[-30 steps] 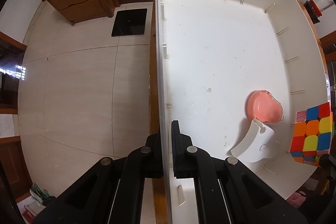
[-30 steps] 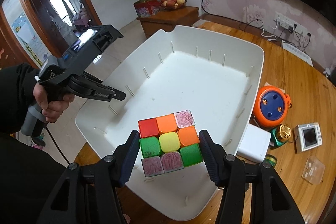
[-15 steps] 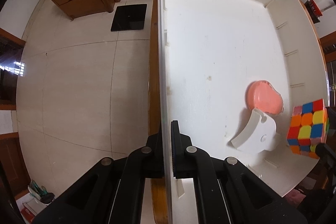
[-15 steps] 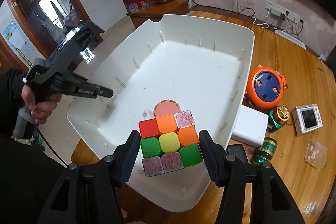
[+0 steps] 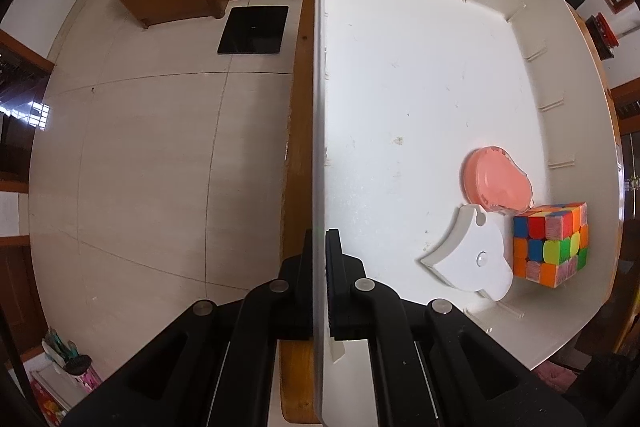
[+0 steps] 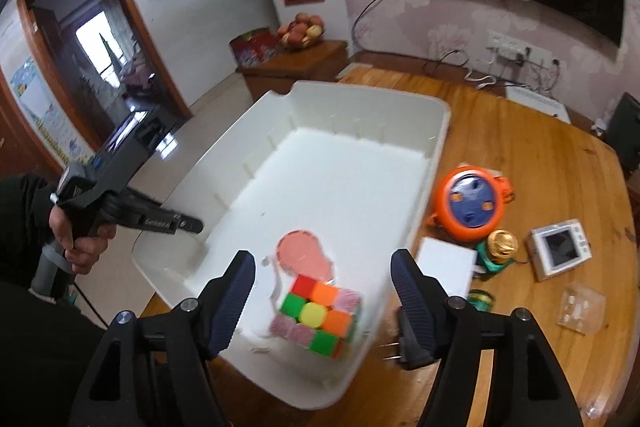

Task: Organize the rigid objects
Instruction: 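Move the right tool to the clear plastic box and grasp it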

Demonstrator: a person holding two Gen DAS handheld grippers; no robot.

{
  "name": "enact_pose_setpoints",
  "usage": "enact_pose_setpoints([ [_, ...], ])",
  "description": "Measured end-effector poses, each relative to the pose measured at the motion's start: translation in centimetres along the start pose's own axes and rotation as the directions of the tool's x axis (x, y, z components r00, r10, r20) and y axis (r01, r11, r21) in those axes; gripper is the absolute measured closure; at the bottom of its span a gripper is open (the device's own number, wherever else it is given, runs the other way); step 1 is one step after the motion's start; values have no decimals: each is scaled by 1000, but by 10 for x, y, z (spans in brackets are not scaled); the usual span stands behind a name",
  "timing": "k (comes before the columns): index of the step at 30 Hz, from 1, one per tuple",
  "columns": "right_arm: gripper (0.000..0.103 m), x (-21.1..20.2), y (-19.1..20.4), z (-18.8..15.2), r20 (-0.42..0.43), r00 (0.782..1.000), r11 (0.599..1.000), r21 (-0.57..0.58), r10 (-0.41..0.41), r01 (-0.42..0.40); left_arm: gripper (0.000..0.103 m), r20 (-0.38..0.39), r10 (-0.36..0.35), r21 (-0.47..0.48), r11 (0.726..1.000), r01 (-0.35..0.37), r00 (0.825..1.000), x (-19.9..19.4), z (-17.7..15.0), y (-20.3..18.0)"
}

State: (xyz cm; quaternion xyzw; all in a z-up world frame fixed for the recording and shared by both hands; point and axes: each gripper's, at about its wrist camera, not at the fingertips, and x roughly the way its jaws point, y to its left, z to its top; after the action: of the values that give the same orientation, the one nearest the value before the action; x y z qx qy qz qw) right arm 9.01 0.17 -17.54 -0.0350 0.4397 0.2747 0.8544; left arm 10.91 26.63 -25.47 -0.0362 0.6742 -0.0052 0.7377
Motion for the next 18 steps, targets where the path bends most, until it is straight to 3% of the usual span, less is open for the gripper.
enact_pose_setpoints([
  [5, 24, -19, -28, -3, 60, 995, 995, 65, -80, 76, 100, 1, 1, -30, 1000, -1, 1000, 1, -1, 0],
  [9, 23, -34, -58, -9, 84, 986, 981, 137, -146, 134, 100, 4, -12, -56, 998, 12, 1000, 1, 0, 7],
  [18, 22, -51, -123, -34, 43, 955, 924, 269, -293, 272, 100, 19, -31, -126, 992, 33, 999, 0, -6, 15],
])
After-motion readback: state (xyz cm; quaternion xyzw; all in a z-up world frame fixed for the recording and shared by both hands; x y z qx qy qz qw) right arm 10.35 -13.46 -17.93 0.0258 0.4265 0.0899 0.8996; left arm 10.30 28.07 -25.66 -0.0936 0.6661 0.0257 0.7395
